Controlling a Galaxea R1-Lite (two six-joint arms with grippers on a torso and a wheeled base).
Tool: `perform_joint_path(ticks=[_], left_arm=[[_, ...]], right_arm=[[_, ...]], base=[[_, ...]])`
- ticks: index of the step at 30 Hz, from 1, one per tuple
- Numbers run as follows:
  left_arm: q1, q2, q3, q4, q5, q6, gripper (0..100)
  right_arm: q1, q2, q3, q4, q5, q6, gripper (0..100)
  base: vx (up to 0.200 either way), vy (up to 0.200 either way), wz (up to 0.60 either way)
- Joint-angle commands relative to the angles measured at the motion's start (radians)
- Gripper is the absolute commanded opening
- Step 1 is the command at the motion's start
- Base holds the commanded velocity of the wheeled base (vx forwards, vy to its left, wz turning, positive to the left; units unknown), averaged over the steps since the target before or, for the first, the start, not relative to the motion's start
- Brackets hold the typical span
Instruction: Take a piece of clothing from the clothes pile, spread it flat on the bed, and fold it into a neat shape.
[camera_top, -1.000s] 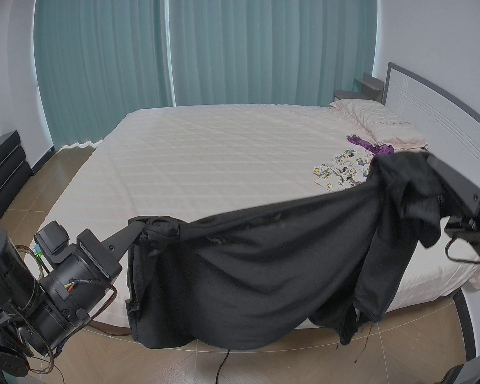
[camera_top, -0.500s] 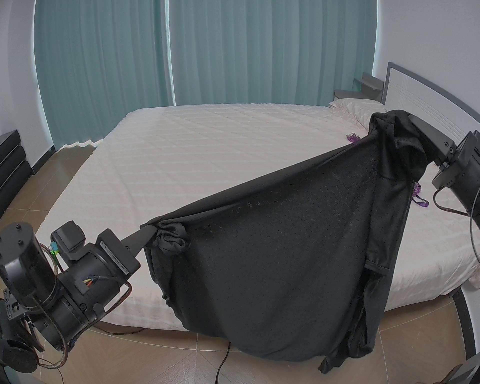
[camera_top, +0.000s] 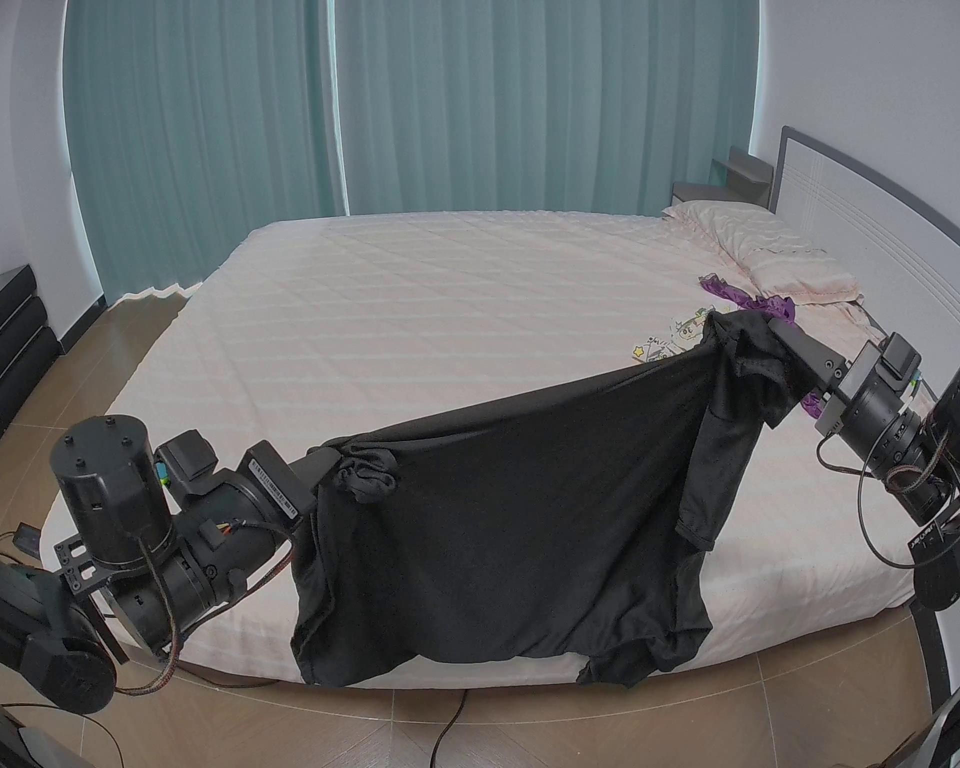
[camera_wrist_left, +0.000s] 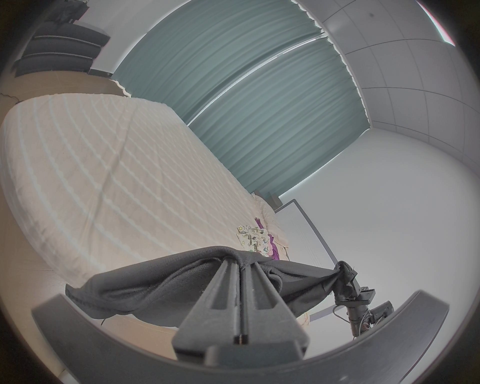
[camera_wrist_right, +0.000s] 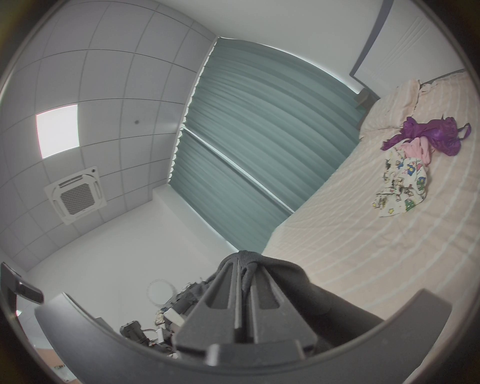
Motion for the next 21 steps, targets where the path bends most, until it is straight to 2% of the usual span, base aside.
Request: perform_joint_path(ticks=[1,9,13,17,21], left_arm=[[0.017,0.055,-0.007,-0.015,-0.005,-0.014,0],[0.024,0.055,-0.004,-0.03,0.0,-0.011,0],[0.03,0.055,-0.004,-0.03,0.0,-0.013,0],[0.044,0.056,-0.012,-0.03,-0.005,-0.007,0],[0.08,0.098,-0.058,-0.02,-0.011,-0.002,0]], right_arm=[[-0.032,0.071,0.0,-0.017,0.001,0.002,0],[-0.006,0.056,-0.011,-0.017,0.001,0.0,0],[0.014,0.054,-0.071,-0.015,-0.003,-0.001,0],[0.034,0.07,-0.134,0.032,0.009,-0.003,0],[0.034,0.12,-0.249,0.149,0.01,-0.003,0]], base=[[0.2,0.0,0.0],[0.2,0.0,0.0],[0.2,0.0,0.0],[0.2,0.0,0.0],[0.2,0.0,0.0]])
